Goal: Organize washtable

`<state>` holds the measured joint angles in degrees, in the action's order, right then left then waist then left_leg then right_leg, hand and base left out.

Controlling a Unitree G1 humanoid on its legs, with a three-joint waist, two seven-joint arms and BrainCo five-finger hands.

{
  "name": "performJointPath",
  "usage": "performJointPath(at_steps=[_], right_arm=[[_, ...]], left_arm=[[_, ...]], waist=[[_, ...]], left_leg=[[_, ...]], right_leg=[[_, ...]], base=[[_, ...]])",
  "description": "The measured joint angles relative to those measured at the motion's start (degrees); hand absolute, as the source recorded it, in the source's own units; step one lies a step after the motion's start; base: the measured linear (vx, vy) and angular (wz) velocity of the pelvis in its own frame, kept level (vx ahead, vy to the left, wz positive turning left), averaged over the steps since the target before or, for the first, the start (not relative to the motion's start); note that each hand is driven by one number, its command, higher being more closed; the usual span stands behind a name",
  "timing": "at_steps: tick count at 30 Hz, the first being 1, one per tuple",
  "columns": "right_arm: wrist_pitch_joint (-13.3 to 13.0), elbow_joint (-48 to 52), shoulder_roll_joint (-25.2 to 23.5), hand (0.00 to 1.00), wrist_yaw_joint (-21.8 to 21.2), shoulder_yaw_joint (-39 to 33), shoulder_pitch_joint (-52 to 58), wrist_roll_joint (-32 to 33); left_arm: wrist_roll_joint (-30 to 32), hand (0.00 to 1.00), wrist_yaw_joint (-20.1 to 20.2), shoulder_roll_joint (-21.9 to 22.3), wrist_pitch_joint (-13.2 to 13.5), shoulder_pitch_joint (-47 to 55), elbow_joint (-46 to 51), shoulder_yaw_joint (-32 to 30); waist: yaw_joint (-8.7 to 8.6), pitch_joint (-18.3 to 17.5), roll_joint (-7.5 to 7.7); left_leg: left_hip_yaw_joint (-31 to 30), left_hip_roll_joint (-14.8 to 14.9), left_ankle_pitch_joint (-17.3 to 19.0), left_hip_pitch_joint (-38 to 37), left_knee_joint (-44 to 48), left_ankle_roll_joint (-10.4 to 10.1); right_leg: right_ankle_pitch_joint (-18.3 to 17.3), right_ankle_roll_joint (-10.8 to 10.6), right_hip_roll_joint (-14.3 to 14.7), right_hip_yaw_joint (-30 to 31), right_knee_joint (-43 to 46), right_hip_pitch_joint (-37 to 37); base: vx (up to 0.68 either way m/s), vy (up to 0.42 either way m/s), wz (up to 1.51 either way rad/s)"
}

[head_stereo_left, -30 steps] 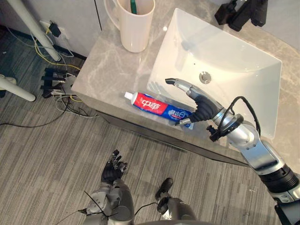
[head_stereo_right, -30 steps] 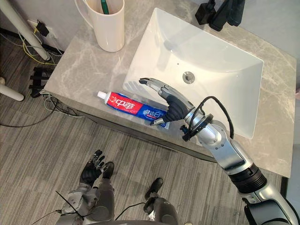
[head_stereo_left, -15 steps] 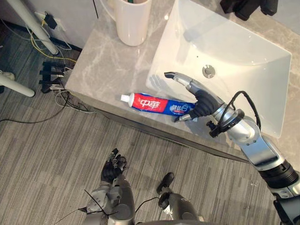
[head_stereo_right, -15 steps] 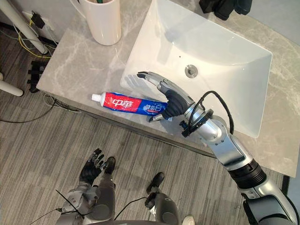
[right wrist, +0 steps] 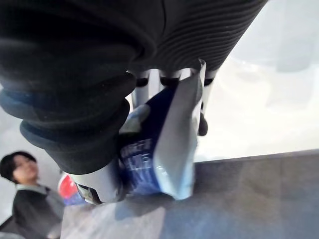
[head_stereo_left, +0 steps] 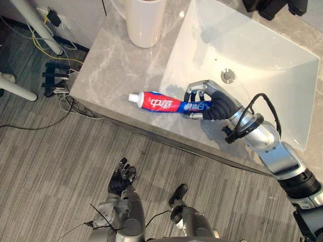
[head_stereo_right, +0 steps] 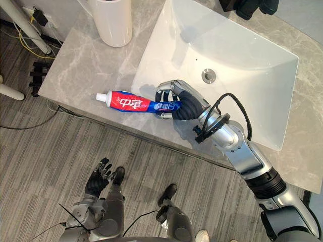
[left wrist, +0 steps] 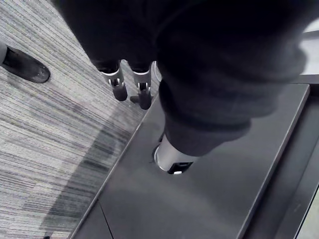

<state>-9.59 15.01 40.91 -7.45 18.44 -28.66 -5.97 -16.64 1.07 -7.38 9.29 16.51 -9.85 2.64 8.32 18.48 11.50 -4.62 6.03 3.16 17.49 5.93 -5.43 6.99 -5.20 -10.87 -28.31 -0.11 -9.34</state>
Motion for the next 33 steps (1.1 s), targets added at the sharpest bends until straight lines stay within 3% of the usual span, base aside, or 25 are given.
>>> performJointPath(at_steps=[15, 21, 23, 28, 33], right_arm=[[0.1, -0.1, 2.6, 1.00, -1.0, 1.9, -1.0, 2.5], [-0.2, 0.0, 2.8, 1.00, -1.1, -1.1, -5.8, 4.0], [-0.2, 0.0, 2.8, 1.00, -0.6, -3.5, -5.8, 5.5], [-0.2, 3.9, 1.4, 1.00, -1.4, -6.6, -1.3, 8.4], [-0.6, 5.0, -5.3, 1.00, -2.9, -7.1, 4.2, 10.8]], left_arm=[[0.0, 0.00, 0.0, -0.3, 0.0, -0.1, 0.3, -1.2], [-1.1, 0.00, -1.3, 1.1, 0.0, -0.2, 1.1, -6.3], [-1.8, 0.00, -1.9, 1.7, 0.0, -0.2, 2.2, -8.7], [-3.7, 0.00, -4.2, 2.4, 0.1, 0.0, 10.0, -16.9], [-1.3, 0.00, -5.1, 2.8, 1.2, 0.2, 20.0, -17.4]], waist=[[0.13, 0.0, 0.06], [0.11, -0.3, -0.05], [-0.03, -1.9, -0.21], [-0.03, -7.1, -2.42], [-0.19, -11.9, -5.52]], left_leg=[[-0.2, 0.0, 0.0, -2.3, 0.0, 0.0], [0.1, 0.0, 0.0, -4.7, 0.0, 0.0], [0.1, -0.1, 0.0, -4.8, -0.2, 0.0], [0.4, -0.1, 0.0, -6.3, -0.5, 0.0], [1.7, -0.1, 0.0, -8.1, -1.5, 0.0]], right_leg=[[0.0, 0.0, 0.0, -0.1, 0.2, 2.3], [0.0, 0.0, 0.0, 0.1, -0.1, 4.3], [0.0, 0.0, 0.0, 0.1, -0.2, 4.4], [-0.1, 0.0, 0.0, 0.3, -0.3, 5.6], [-0.1, 0.0, -0.1, 1.9, -0.8, 6.3]], base=[[0.00, 0.001, 0.01], [-0.02, 0.006, -0.05], [0.00, 0.000, 0.00], [0.00, 0.002, -0.01], [-0.02, 0.007, -0.14]])
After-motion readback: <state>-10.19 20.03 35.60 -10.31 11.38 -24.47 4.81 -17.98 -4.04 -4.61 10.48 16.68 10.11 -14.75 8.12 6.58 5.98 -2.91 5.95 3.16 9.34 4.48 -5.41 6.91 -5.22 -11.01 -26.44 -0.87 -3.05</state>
